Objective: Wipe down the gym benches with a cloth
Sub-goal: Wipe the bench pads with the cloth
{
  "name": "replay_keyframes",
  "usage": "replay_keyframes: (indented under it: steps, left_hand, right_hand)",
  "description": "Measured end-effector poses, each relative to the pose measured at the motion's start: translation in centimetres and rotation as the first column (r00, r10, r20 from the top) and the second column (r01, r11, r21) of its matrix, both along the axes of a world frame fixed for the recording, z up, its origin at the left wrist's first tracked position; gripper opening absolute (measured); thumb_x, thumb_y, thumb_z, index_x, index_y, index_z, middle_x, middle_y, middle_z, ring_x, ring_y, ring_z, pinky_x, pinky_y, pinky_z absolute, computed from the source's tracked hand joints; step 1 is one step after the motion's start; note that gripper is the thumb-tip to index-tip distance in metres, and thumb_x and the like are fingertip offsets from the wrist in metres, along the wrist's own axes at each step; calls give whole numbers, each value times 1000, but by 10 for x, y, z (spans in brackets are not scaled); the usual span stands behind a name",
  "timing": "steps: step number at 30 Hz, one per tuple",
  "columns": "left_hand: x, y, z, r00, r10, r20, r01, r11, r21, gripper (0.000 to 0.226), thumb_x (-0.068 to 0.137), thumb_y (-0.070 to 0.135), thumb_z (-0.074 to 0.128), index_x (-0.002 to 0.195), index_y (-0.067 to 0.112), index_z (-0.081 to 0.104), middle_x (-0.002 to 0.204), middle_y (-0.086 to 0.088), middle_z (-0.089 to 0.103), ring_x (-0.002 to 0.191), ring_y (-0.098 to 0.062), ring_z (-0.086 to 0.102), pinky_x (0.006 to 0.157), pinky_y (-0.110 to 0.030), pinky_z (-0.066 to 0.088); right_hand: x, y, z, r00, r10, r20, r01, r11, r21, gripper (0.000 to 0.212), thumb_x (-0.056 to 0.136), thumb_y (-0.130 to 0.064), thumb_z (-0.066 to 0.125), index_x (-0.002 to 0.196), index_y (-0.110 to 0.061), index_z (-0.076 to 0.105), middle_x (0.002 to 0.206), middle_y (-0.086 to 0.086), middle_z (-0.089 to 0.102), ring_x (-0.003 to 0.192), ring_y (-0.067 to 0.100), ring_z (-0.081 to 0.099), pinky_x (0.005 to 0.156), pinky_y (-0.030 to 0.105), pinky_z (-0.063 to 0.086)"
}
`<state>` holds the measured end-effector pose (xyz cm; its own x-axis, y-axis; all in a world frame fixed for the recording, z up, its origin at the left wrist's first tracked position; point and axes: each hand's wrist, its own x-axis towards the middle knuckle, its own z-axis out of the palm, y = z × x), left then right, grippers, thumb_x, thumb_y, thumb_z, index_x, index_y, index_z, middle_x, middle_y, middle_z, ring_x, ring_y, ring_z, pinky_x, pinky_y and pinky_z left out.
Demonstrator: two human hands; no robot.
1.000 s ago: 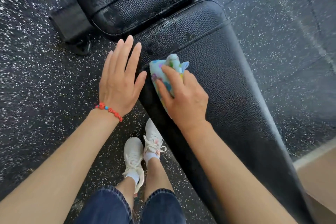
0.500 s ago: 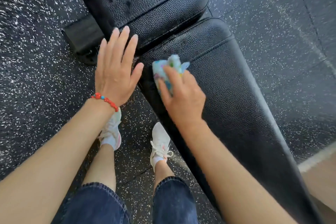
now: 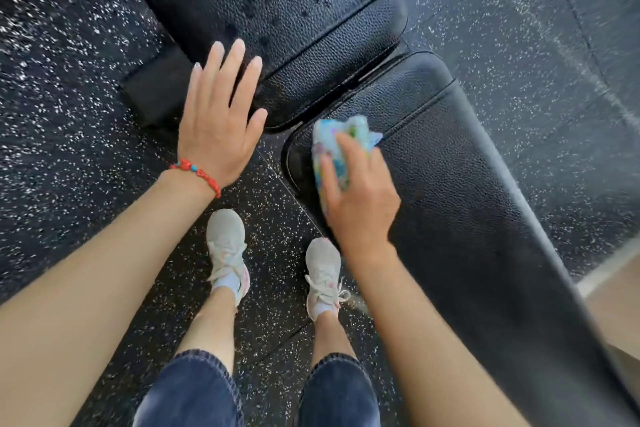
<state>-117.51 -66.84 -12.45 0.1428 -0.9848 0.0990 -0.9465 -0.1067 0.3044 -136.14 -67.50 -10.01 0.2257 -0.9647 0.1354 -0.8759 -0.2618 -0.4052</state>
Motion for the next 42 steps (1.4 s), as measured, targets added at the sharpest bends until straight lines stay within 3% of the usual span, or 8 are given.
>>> replay_keyframes:
  steps: [7, 12, 16, 21, 30, 35, 39, 42]
  left_hand:
    - [6, -1, 3, 998, -60, -10, 60, 998, 6, 51, 94, 23, 42, 140, 2, 37, 148, -22, 31, 137, -41, 25, 109, -55, 19]
    - [12, -2, 5, 996, -92, -8, 92, 995, 22, 51, 93, 24, 42, 139, 3, 38, 147, -22, 33, 135, -40, 27, 109, -56, 19]
    - [21, -5, 9, 992, -124, -13, 124, 992, -1, 48, 93, 24, 43, 137, 3, 41, 145, -21, 37, 135, -39, 30, 109, -55, 19]
    - [41, -13, 12, 995, -82, -65, 81, 997, -14, 50, 94, 25, 41, 138, 2, 39, 146, -21, 34, 137, -38, 25, 111, -52, 15]
    - [81, -50, 3, 997, 17, -78, -14, 999, 30, 55, 95, 28, 38, 142, -1, 32, 150, -22, 27, 139, -38, 19, 113, -51, 14]
    - [80, -49, 1, 995, 14, -94, -11, 999, 34, 56, 94, 27, 39, 141, -1, 32, 150, -22, 26, 139, -38, 19, 113, -50, 15]
    - [77, -51, 0, 995, 22, -101, -20, 1000, 18, 55, 93, 25, 40, 140, -3, 33, 149, -24, 27, 139, -39, 19, 114, -49, 14]
    - [74, -50, -2, 994, 49, -103, -49, 999, -1, 54, 93, 23, 41, 140, -3, 34, 148, -24, 28, 139, -38, 18, 114, -47, 12]
  right_hand:
    - [-1, -1, 0, 972, 195, -128, -207, 975, -85, 24, 86, -34, 59, 104, -19, 63, 67, 6, 55, 56, 22, 53, 46, 31, 41]
    - [15, -69, 7, 986, -140, -91, 138, 990, -24, 31, 84, -38, 53, 102, -18, 68, 74, 12, 61, 63, 29, 61, 47, 28, 45]
    - [24, -77, 15, 963, -268, -17, 269, 961, 57, 33, 86, -38, 56, 112, -19, 64, 90, 11, 64, 79, 28, 62, 62, 30, 44]
    - [55, -81, 26, 860, -465, 210, 437, 884, 167, 34, 89, -31, 58, 121, -18, 58, 111, 7, 63, 97, 21, 58, 72, 12, 27]
    - [94, -148, 12, 931, -363, 41, 360, 931, 61, 34, 92, -36, 50, 121, -19, 56, 103, 9, 61, 93, 25, 59, 69, 26, 35]
    - [99, -110, 8, 991, -130, -23, 131, 991, 38, 38, 85, -39, 50, 112, -15, 63, 90, 13, 63, 79, 30, 62, 60, 32, 45]
    - [100, -144, 9, 996, 15, -90, -12, 1000, 28, 34, 86, -39, 52, 108, -16, 63, 85, 13, 63, 75, 31, 62, 56, 32, 48]
    - [100, -155, 8, 994, 94, -50, -92, 995, 34, 32, 86, -38, 54, 108, -16, 63, 86, 10, 63, 77, 28, 62, 58, 31, 46]
